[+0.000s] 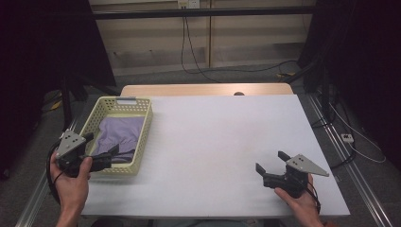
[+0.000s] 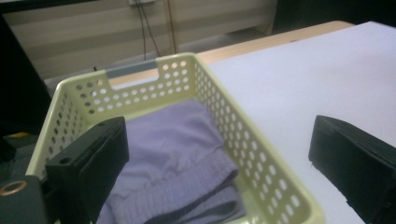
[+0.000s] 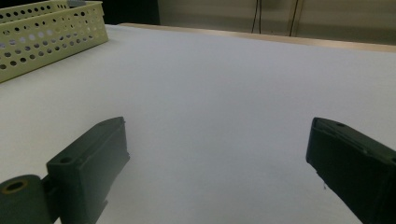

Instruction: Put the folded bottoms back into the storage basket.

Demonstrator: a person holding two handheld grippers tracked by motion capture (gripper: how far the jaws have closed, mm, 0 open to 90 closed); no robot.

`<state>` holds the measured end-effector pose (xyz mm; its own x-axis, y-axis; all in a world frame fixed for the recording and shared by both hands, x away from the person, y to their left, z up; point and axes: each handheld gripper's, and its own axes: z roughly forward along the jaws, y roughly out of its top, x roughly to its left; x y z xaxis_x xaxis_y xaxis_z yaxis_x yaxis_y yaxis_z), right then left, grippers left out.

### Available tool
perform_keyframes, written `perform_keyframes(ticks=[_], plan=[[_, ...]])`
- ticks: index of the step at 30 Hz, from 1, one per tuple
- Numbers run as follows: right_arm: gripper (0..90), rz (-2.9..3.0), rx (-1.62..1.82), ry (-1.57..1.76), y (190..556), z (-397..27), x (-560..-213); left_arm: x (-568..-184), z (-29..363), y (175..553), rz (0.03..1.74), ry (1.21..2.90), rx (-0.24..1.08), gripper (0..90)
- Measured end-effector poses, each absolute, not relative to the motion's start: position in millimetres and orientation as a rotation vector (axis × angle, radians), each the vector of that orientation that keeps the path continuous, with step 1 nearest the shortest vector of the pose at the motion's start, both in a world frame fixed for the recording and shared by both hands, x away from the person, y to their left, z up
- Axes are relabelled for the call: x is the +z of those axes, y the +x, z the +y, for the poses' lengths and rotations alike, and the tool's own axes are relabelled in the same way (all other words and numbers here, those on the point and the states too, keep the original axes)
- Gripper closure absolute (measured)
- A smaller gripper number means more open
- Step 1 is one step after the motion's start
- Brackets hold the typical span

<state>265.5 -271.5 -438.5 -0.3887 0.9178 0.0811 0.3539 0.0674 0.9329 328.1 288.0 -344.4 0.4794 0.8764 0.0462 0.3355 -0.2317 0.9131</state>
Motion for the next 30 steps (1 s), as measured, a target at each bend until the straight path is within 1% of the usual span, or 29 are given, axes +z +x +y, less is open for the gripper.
perform_keyframes(ticks=[11,15,19,22,27,30], plan=[[5.4,1.794,1.324,1.258,265.6,-270.8,-438.0,-340.7,262.4,329.8,0.954,1.844,0.697,5.0],[5.4,1.794,1.328,1.258,265.5,-270.7,-437.8,-340.1,254.7,335.2,0.941,1.834,0.69,5.0],[5.4,1.797,1.328,1.255,265.7,-270.7,-437.7,-340.3,245.8,339.6,0.919,1.829,0.655,5.2],[5.4,1.795,1.33,1.257,265.7,-270.6,-437.7,-340.1,236.8,342.4,0.898,1.841,0.67,5.3],[5.4,1.799,1.33,1.254,265.8,-270.8,-437.8,-337.1,221.6,346.3,0.864,1.858,0.632,5.3],[5.4,1.798,1.332,1.257,265.7,-270.7,-437.6,-336.4,211.6,347.6,0.834,1.87,0.636,5.2]])
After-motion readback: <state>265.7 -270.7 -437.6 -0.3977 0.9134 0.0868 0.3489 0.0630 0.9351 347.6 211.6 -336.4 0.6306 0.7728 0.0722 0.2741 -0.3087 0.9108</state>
